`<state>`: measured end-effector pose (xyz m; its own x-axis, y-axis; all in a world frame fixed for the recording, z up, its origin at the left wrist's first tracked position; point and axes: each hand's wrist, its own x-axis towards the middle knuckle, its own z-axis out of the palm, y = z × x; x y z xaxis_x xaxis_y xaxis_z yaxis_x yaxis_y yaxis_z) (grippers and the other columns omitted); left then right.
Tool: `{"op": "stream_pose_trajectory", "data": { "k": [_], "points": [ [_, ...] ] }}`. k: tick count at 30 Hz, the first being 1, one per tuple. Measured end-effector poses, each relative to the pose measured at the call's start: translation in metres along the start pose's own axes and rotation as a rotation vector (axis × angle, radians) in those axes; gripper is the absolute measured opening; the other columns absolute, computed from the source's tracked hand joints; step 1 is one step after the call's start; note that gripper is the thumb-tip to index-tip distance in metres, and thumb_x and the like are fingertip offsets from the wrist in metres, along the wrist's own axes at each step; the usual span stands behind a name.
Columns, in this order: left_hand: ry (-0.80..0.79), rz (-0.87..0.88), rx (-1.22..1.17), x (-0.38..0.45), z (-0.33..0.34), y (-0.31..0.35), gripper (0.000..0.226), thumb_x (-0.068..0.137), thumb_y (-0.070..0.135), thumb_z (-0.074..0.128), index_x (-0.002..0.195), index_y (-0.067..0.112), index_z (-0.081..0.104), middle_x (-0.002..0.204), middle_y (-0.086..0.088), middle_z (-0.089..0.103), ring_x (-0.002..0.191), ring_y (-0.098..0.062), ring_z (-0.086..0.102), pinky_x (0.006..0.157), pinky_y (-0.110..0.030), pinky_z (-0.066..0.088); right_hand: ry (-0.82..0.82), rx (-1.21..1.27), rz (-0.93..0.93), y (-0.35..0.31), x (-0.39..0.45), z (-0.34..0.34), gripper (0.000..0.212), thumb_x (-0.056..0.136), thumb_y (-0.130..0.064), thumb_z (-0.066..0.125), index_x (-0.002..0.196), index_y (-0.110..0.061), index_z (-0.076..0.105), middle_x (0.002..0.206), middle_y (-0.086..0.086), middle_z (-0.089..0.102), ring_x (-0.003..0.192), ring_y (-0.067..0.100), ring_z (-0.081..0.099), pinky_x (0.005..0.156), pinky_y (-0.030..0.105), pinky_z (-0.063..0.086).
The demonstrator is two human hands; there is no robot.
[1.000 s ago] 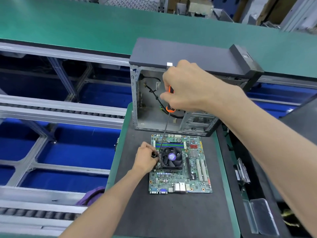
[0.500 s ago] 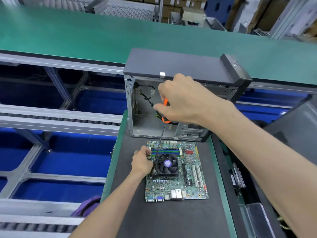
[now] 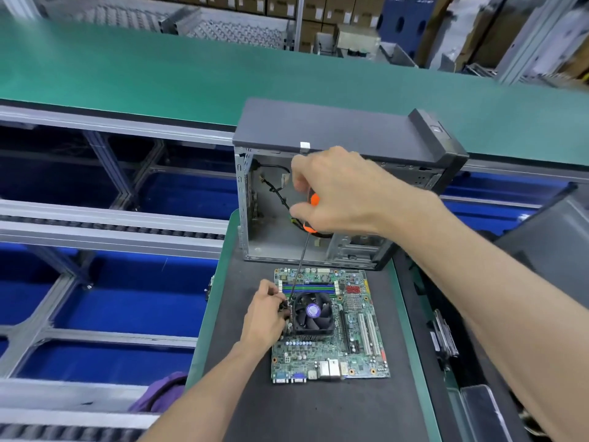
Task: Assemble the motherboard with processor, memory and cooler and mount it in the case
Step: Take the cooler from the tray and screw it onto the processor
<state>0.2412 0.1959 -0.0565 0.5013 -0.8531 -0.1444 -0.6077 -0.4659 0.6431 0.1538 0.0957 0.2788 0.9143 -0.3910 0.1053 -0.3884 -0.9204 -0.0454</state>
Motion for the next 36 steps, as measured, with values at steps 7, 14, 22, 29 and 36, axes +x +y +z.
{"op": "stream_pose_trajectory", "data": {
  "k": [7, 14, 22, 29, 36],
  "points": [
    [-0.011, 0.041, 0.028, 0.006, 0.004, -0.004, 0.018, 0.086, 0.001, 0.066, 0.080, 0.011, 0.053, 0.106, 0.012, 0.034, 0.091, -0.014, 0.056, 0.081, -0.034, 0.057, -0.134, 0.167, 0.017, 0.005, 0.000, -0.002, 0.026, 0.079, -0.013, 0.065, 0.098, -0.026, 0.052, 0.079, -0.014, 0.051, 0.067, 0.004, 0.047, 0.054, 0.021, 0.031],
    [-0.044, 0.048, 0.037, 0.010, 0.000, -0.005, 0.018, 0.088, 0.011, 0.069, 0.083, 0.010, 0.051, 0.106, 0.013, 0.033, 0.090, -0.015, 0.055, 0.082, -0.033, 0.052, 0.113, -0.084, 0.087, -0.007, -0.001, 0.014, 0.035, 0.097, -0.029, 0.049, 0.071, -0.016, 0.031, 0.081, 0.009, 0.041, 0.074, 0.036, 0.041, 0.063, 0.039, 0.032],
    [-0.138, 0.089, 0.059, 0.019, -0.003, -0.008, 0.016, 0.092, 0.015, 0.069, 0.100, 0.007, 0.058, 0.113, 0.003, 0.036, 0.103, -0.017, 0.050, 0.098, -0.027, 0.045, -0.128, 0.140, 0.014, 0.010, -0.011, -0.010, 0.036, 0.072, -0.008, 0.060, 0.106, -0.017, 0.052, 0.090, -0.002, 0.057, 0.073, 0.010, 0.051, 0.069, 0.034, 0.042],
    [-0.119, 0.084, 0.043, 0.020, -0.001, -0.009, 0.015, 0.093, 0.012, 0.068, 0.108, 0.009, 0.064, 0.114, 0.004, 0.037, 0.100, -0.012, 0.049, 0.087, -0.015, 0.038, 0.010, 0.195, 0.027, 0.022, -0.023, -0.005, 0.030, 0.075, -0.007, 0.064, 0.097, -0.025, 0.052, 0.057, -0.009, 0.045, 0.063, -0.008, 0.046, 0.048, 0.020, 0.024],
    [-0.170, 0.043, -0.014, 0.018, -0.009, -0.009, 0.016, 0.087, 0.015, 0.075, 0.093, 0.015, 0.060, 0.111, 0.007, 0.040, 0.097, -0.012, 0.052, 0.083, -0.016, 0.039, 0.020, 0.112, -0.039, 0.016, -0.018, 0.007, 0.018, 0.075, -0.014, 0.066, 0.088, -0.020, 0.055, 0.068, -0.012, 0.051, 0.064, 0.004, 0.047, 0.055, 0.024, 0.031]
  ]
}}
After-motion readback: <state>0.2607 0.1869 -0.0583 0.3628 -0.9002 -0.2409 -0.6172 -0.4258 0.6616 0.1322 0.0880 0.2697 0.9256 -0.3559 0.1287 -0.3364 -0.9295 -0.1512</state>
